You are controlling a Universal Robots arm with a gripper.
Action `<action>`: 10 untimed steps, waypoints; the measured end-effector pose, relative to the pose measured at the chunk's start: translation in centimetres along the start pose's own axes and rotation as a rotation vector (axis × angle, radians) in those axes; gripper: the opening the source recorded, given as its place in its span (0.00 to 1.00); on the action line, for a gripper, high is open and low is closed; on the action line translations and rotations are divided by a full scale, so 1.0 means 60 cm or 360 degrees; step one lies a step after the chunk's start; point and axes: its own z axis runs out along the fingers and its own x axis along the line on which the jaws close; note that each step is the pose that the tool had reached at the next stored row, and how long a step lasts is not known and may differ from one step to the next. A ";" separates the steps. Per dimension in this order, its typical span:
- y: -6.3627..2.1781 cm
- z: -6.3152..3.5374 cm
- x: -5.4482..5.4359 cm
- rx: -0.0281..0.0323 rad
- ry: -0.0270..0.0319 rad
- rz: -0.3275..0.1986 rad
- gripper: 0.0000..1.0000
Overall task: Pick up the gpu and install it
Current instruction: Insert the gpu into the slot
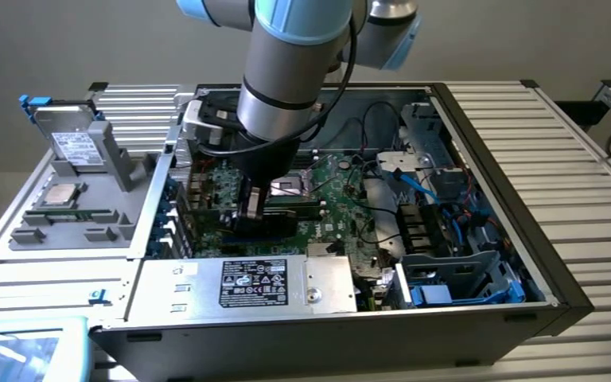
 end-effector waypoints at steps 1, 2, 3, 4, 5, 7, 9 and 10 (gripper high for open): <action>0.000 0.000 0.000 0.00000 0.00002 0.0000 0.27; 0.000 0.000 0.000 0.00001 0.00002 0.0000 0.27; 0.000 0.000 0.000 0.00001 0.00000 0.0000 0.27; 0.000 0.001 0.000 0.00001 0.00000 0.0001 0.27; 0.000 0.001 0.000 0.00002 -0.00001 0.0001 0.27; 0.000 0.001 0.000 0.00002 -0.00003 0.0002 0.27; 0.000 0.001 0.000 0.00001 -0.00005 0.0002 0.27; 0.000 0.002 -0.001 0.00001 -0.00007 0.0003 0.27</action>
